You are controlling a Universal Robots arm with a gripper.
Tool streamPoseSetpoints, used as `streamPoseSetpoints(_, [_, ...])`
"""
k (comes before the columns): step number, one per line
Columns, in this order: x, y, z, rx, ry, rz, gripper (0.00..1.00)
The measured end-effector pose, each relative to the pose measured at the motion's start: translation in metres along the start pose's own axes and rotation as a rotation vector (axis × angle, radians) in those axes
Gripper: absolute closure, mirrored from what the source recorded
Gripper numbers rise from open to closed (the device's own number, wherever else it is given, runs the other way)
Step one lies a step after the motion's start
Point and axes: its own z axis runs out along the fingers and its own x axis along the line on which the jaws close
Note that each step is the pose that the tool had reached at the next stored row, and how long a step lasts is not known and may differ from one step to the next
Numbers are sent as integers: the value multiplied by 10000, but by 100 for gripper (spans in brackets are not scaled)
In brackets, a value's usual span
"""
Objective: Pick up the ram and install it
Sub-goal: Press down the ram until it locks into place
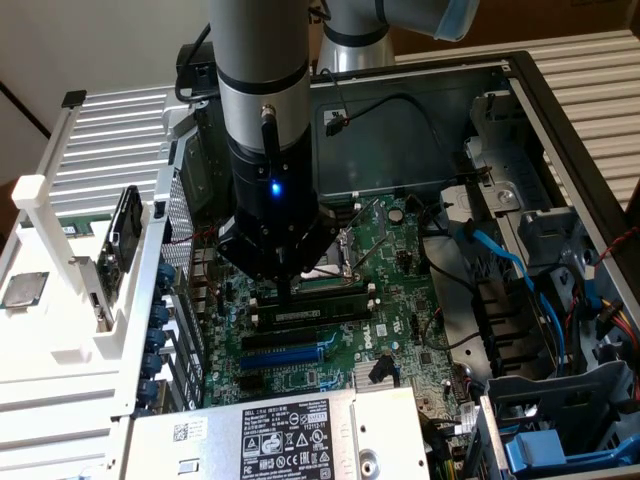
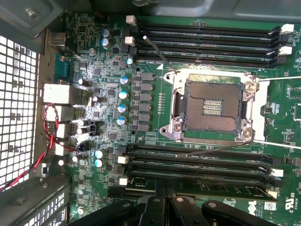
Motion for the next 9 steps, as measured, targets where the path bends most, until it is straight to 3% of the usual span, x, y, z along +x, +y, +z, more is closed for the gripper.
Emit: streamPoseSetpoints(9, [5,-1,27,-19,-2,4,90])
